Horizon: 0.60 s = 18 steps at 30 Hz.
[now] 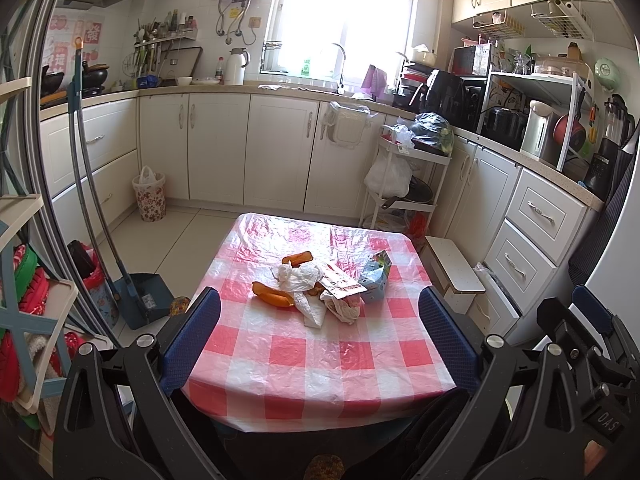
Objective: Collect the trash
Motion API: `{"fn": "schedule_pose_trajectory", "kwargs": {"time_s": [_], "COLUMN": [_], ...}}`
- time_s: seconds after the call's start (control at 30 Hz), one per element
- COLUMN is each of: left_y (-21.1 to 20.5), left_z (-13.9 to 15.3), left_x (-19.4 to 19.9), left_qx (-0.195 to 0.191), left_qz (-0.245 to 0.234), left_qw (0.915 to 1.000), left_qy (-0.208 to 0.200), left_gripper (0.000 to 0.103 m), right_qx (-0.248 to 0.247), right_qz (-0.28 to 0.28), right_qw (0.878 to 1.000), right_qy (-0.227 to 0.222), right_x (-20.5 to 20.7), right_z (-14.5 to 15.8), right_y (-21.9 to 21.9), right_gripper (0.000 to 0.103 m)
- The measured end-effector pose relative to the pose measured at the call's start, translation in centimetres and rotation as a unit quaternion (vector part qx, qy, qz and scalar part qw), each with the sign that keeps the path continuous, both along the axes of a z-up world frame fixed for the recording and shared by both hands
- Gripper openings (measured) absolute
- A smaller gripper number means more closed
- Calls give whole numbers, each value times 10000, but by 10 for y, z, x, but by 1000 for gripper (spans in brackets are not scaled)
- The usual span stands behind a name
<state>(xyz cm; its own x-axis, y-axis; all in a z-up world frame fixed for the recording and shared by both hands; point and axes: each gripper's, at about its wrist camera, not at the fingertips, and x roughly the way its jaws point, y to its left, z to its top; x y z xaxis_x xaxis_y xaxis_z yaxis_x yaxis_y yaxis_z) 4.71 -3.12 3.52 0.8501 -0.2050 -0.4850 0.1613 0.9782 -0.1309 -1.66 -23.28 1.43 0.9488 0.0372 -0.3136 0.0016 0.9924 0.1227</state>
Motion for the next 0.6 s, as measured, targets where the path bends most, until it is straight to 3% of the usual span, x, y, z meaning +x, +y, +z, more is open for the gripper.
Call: {"fn": "schedule_pose_trajectory", "kwargs": {"time_s": [0.6], "left_y": [1], "left_z": [0], "left_x": [0], "left_qx": [-10], "left_qz": [3], "left_qw": [10000], "left_qy": [-2], "left_gripper": [96], "right_qx": [0], "right_qz": [2], "right_qw": [10000], "right_qy": [-3], "right_x": [0], "right_z": [0], "right_y": [0], "right_gripper": [96]}}
